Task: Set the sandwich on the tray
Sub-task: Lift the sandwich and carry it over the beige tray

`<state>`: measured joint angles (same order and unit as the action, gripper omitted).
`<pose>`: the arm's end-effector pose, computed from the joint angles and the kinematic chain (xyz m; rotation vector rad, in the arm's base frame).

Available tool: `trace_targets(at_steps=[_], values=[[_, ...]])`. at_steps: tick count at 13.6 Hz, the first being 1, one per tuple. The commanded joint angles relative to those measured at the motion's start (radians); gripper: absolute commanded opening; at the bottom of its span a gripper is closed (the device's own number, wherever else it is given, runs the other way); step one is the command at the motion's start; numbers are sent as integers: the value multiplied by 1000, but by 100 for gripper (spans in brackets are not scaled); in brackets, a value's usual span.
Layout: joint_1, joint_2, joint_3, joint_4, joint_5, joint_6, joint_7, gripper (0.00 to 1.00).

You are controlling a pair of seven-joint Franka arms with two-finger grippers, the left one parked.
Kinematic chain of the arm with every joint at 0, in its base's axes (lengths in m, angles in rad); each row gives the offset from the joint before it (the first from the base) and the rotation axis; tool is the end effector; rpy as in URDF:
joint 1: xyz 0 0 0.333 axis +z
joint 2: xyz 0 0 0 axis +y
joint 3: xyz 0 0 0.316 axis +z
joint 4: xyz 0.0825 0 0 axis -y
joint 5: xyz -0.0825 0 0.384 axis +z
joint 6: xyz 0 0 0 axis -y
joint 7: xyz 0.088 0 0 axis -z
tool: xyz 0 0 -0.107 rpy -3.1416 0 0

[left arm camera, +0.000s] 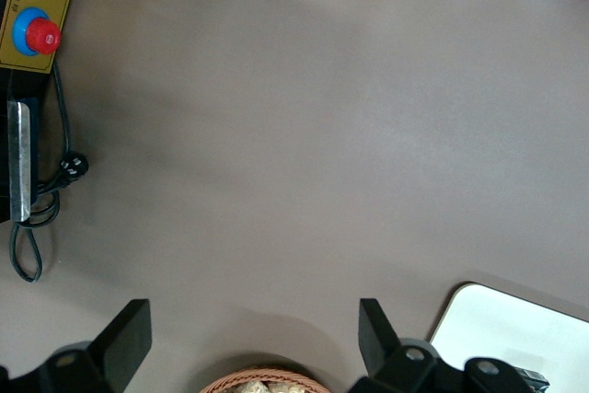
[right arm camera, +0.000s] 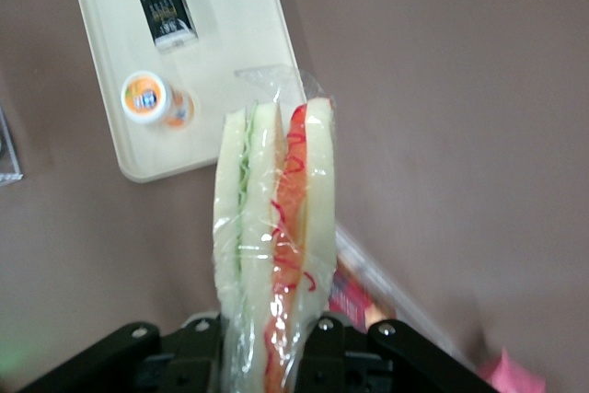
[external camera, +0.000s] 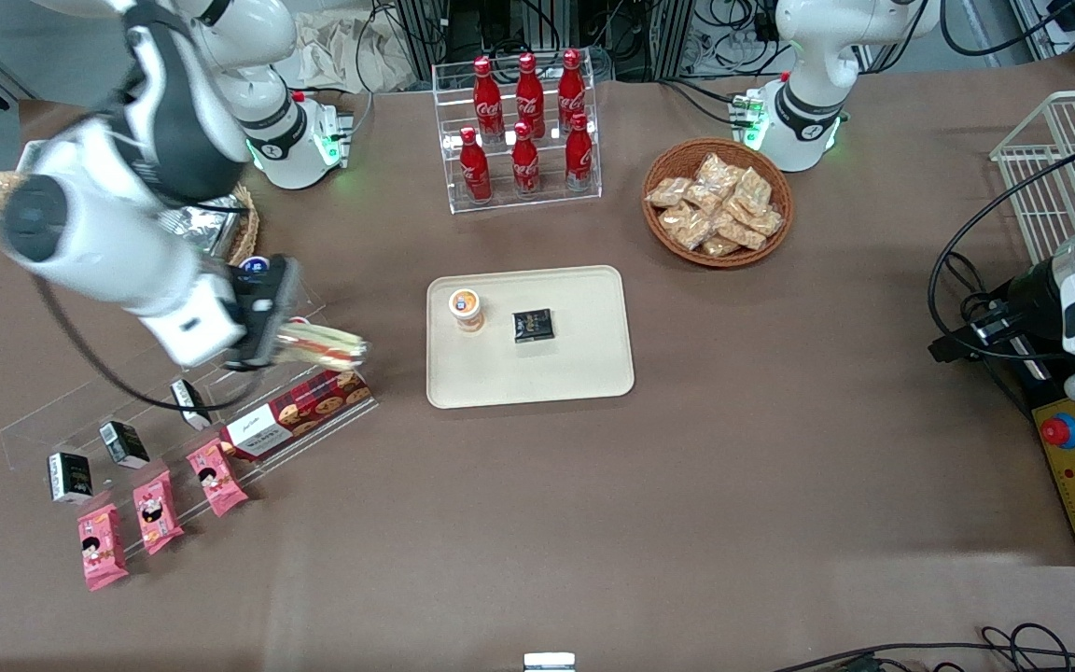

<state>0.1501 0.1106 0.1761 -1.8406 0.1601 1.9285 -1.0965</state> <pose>0.5561 0.1965 0.4650 -2.3106 -1.8763 -0.0649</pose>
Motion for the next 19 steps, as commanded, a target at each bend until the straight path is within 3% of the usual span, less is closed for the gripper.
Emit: trace_targets(at_steps=[1,5,10,13,16,18,19], values=[[118,69,0,6,-14,101,87,4],[314,194,0,6,-197,245,389,4],[457,385,-4,21,-312,429,531,4],[499,495,-13,93,-535,434,707,4],[528,529,-15,127,-562,434,719,5],[528,543,-15,127,-629,454,721,5],[525,552,-15,127,-639,472,722,12]])
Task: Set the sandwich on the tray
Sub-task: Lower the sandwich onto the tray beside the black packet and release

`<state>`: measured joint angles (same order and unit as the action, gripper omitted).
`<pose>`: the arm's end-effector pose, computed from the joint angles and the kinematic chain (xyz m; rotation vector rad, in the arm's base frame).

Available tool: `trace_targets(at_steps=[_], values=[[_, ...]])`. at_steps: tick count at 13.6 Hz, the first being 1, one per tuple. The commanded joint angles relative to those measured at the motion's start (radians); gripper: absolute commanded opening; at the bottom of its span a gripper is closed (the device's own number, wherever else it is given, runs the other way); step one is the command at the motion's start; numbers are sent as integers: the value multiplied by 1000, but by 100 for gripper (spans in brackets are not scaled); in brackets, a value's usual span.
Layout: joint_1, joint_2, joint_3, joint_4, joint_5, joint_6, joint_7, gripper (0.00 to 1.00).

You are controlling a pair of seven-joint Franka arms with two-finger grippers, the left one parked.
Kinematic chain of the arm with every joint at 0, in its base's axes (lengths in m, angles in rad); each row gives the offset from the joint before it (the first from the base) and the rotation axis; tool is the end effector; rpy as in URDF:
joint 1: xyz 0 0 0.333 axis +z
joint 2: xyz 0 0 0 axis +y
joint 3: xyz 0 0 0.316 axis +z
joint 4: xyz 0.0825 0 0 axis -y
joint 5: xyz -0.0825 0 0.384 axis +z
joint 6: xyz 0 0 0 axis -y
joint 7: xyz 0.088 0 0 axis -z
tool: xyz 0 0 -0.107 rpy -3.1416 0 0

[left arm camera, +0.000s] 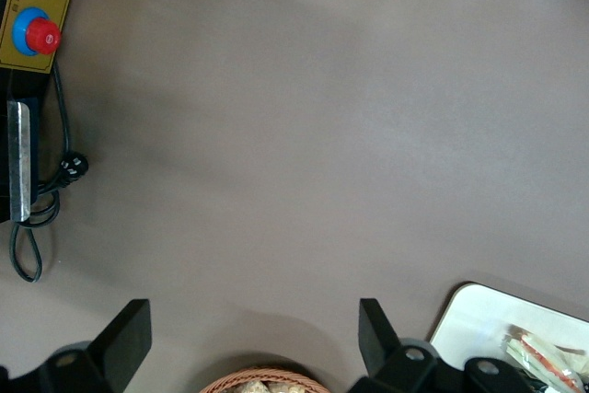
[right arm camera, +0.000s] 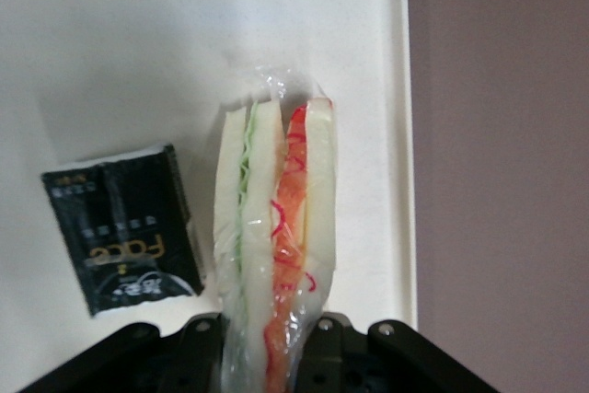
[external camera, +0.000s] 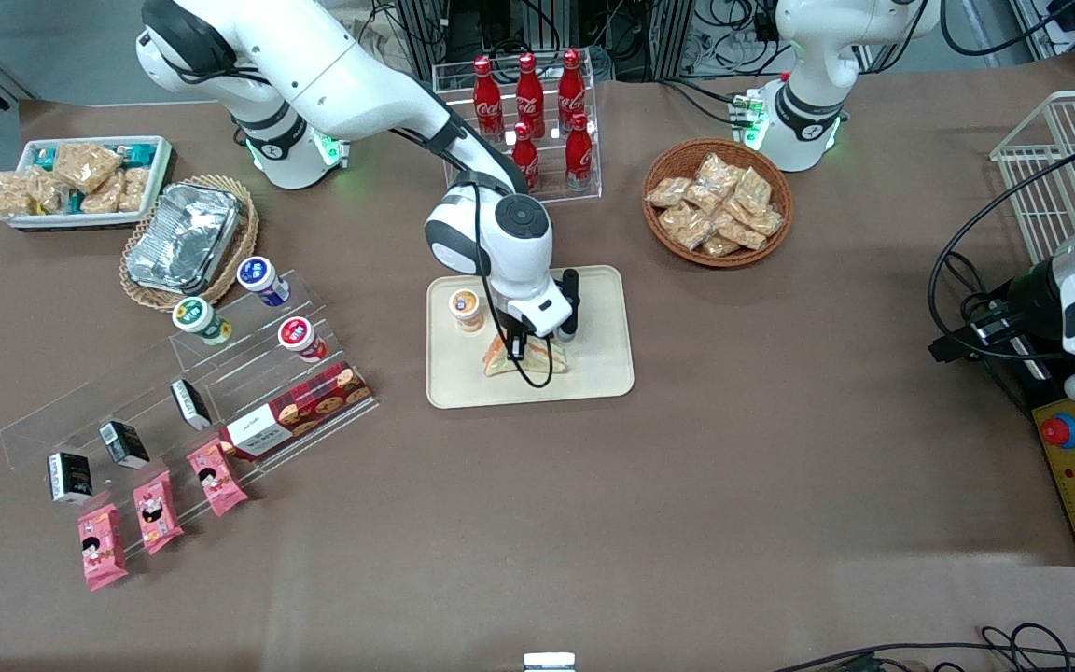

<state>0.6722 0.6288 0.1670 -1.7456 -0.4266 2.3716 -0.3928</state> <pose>0.4568 0.4871 0.2189 2.1515 2.0165 0.0878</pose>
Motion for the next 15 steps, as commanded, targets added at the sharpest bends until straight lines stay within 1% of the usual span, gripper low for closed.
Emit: trace_targets(at_steps=[1,2,3,5,7,9,12,13,15], values=[[1,38,-6,32,-52,34,19,23],[0,37,-6,34,-41,34,20,51],[-5,32,-6,34,-41,32,20,99],[-8,20,-4,34,-35,26,23,99],[-11,-13,-4,34,-17,-11,72,99],[-6,-61,-4,34,9,-109,118,99],[-34,-153,-3,34,20,-236,150,99],[-51,-187,-4,35,47,-274,152,99],[-118,-242,-4,34,155,-348,195,99]])
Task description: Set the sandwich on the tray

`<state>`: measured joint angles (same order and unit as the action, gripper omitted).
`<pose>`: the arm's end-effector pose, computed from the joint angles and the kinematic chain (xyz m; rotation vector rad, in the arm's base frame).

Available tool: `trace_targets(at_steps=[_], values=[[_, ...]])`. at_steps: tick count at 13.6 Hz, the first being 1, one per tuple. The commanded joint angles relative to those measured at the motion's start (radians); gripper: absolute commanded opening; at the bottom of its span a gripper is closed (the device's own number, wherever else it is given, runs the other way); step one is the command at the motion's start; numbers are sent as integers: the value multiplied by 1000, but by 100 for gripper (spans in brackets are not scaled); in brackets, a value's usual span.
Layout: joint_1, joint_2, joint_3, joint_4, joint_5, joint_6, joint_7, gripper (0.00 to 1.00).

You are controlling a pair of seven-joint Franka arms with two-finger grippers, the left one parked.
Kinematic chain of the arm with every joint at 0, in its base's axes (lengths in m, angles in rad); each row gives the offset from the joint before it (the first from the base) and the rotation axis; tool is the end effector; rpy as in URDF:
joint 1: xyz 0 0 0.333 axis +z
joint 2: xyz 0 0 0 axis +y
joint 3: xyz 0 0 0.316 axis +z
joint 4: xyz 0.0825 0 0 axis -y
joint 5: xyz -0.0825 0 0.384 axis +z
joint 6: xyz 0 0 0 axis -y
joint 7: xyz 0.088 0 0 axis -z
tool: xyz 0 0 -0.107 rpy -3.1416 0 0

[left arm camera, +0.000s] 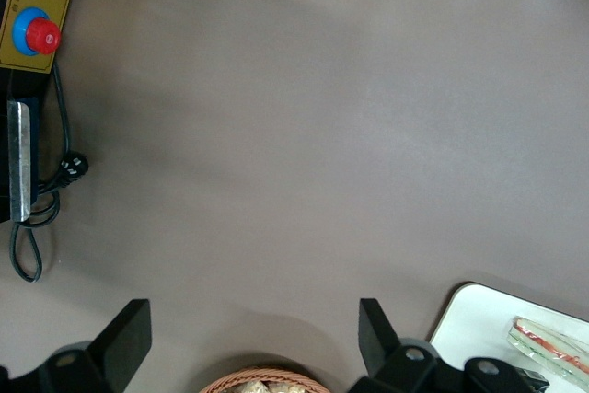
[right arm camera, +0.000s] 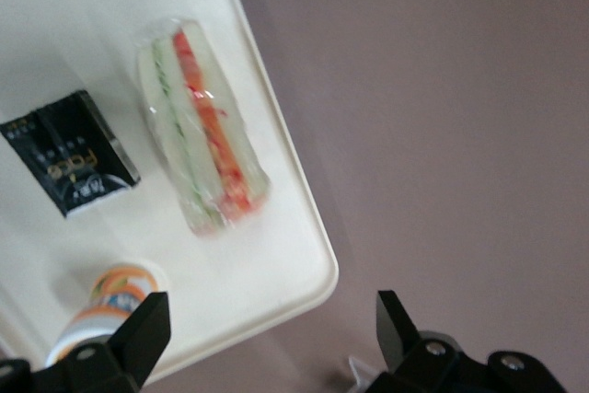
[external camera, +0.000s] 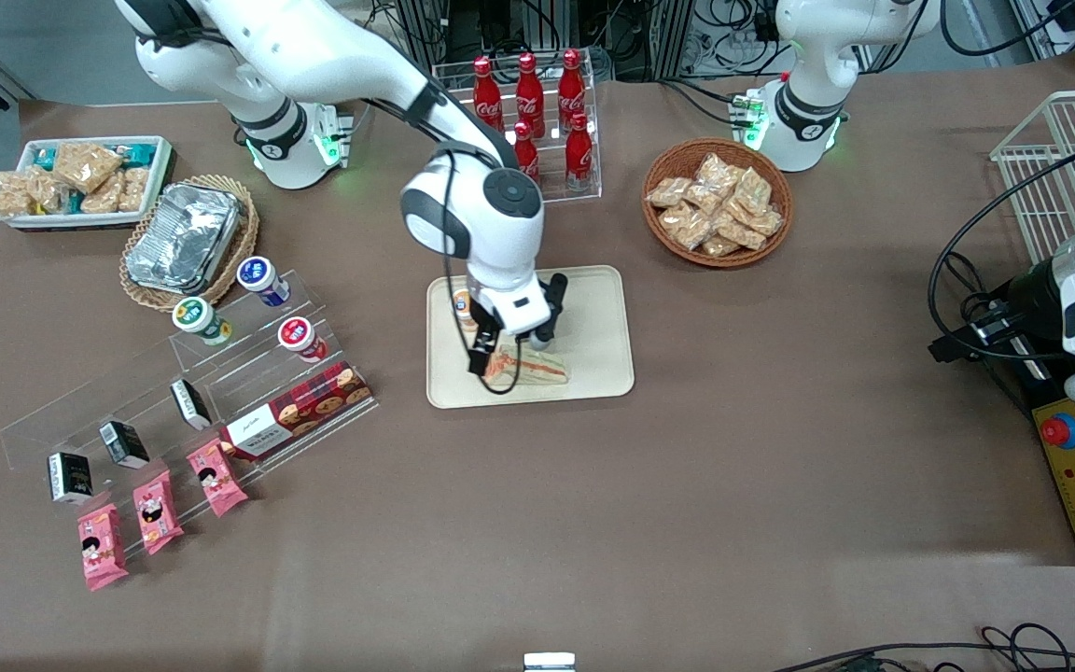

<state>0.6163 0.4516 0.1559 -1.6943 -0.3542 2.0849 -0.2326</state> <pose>0.4934 0.4420 0.3341 2.4152 1.6076 0.0196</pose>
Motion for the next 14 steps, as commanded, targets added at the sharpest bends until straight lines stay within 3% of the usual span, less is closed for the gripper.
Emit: trace_targets(at_steps=[1,3,5,8,11,14], values=[[-78,-88,5,-16,99,-98,70,99],[-113,-143,2,-15,96,-176,142,99],[-218,-197,4,4,106,-193,164,99],[-389,-220,-44,152,220,-276,159,99],[-453,-305,-104,150,227,-397,171,99],[-559,-382,-108,148,308,-486,217,99]])
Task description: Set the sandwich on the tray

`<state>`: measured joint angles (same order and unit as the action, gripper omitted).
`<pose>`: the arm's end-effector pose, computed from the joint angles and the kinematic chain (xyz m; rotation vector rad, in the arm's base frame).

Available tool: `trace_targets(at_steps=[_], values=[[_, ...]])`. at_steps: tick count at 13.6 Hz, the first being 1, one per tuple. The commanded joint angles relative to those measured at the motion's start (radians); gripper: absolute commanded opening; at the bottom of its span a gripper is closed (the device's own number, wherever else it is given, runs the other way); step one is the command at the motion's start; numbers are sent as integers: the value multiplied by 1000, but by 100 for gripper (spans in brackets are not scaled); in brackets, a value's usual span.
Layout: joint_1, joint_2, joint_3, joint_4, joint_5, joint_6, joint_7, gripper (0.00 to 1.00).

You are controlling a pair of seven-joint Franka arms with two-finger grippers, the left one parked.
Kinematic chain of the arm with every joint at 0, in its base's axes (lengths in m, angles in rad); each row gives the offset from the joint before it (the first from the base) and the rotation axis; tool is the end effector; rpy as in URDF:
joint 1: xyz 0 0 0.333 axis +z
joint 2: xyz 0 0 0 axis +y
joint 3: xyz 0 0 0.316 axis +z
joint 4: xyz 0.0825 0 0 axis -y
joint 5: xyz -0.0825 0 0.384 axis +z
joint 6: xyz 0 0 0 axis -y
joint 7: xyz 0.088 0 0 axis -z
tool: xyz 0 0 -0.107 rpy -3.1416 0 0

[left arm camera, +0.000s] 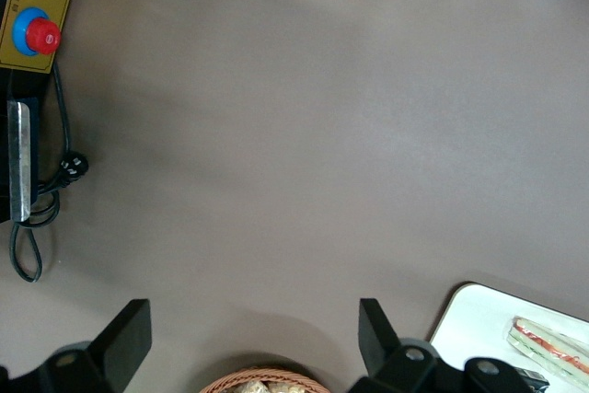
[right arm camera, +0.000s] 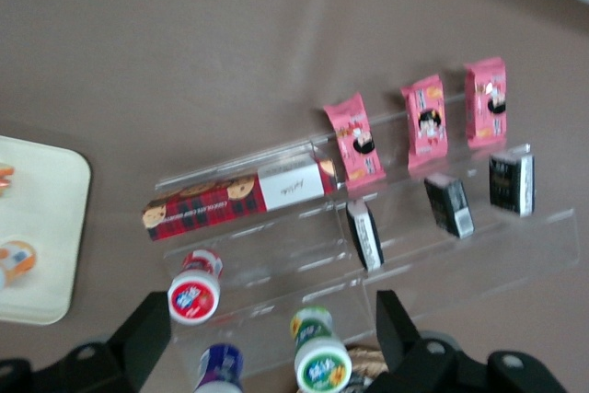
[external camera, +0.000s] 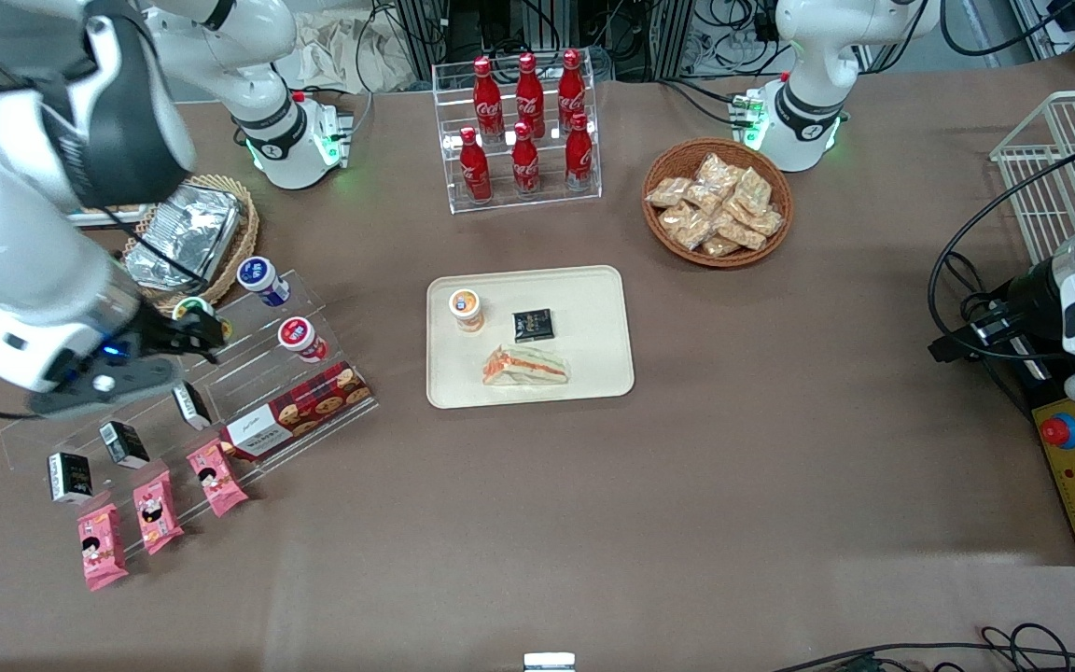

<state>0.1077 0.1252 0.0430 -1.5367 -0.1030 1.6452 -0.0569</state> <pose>0.5924 0.0780 0.5755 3.0259 0.3278 -0.0183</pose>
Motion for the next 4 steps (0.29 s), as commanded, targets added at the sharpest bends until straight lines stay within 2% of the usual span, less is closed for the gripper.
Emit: trace_targets(at_steps=[1,3,4], values=[[-65,-76,-14,-8,58,-73,42,99],[-68,-113,-102,-8,132,-105,40,99],[-69,-124,-130,-8,144,-114,40,99]])
